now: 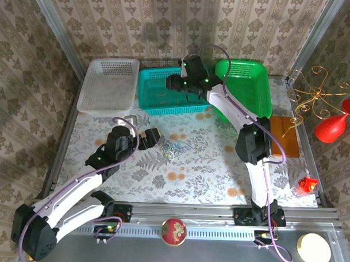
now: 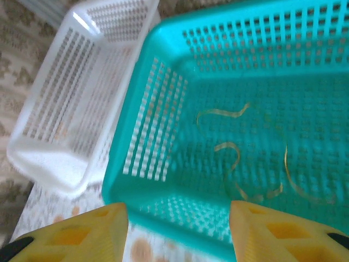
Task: Untangle the cables
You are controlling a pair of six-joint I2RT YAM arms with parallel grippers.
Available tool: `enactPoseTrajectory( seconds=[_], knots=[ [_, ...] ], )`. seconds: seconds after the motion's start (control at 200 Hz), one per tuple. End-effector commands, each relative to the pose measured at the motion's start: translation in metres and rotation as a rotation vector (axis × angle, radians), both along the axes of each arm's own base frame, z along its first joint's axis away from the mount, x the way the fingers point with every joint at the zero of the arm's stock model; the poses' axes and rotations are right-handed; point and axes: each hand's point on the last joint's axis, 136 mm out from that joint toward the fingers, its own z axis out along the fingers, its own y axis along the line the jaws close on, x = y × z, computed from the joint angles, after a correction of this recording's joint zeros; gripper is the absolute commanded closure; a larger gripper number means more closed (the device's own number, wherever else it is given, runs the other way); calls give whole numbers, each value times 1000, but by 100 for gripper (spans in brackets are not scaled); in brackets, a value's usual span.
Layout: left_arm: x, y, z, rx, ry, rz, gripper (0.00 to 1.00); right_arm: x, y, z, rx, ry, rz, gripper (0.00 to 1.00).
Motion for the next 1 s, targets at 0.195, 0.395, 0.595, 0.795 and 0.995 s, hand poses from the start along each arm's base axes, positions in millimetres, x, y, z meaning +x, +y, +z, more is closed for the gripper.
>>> enactPoseTrajectory(
  seconds=[0.195, 0.395, 0.595, 0.795, 0.995],
  knots=[
    [-8, 2, -24, 45, 37, -42, 0, -108, -34, -3, 71, 25, 29, 47],
    [-12, -2, -43, 60, 97, -66, 0, -158, -50, -64, 93, 138, -3, 48],
    [-13, -24, -56, 145, 146, -155, 0, -187, -62, -110, 120, 221, -71, 49],
    [-4, -61, -77, 218, 177, -231, 3, -200, -80, -135, 108, 260, -142, 49],
    [3, -93, -99, 287, 208, -307, 17, -203, -88, -135, 128, 264, -169, 50]
  ],
)
